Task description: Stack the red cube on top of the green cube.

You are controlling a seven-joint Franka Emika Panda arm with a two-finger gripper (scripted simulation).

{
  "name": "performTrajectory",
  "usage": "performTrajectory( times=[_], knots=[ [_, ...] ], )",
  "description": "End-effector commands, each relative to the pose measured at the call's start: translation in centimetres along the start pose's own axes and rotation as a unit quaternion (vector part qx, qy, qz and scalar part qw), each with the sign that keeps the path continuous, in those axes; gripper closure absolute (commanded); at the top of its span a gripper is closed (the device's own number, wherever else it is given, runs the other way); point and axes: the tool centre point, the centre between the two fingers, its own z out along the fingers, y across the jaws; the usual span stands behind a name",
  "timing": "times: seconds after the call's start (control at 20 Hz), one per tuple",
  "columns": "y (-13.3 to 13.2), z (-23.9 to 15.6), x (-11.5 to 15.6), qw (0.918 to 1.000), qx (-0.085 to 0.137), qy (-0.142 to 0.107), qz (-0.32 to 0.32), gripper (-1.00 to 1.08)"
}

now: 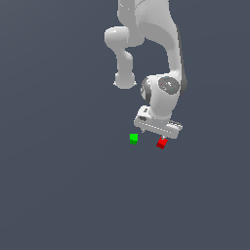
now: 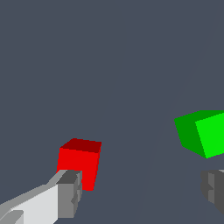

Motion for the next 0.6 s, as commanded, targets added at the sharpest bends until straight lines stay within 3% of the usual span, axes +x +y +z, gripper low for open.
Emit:
performTrajectory(
  times=[0.0, 0.55],
  knots=[
    [-1.4, 0.5, -0.5, 0.9998, 0.001, 0.002, 0.018, -0.92],
    [-5.2, 1.7, -1.4, 0.9978, 0.003, 0.006, 0.066, -0.92]
  ],
)
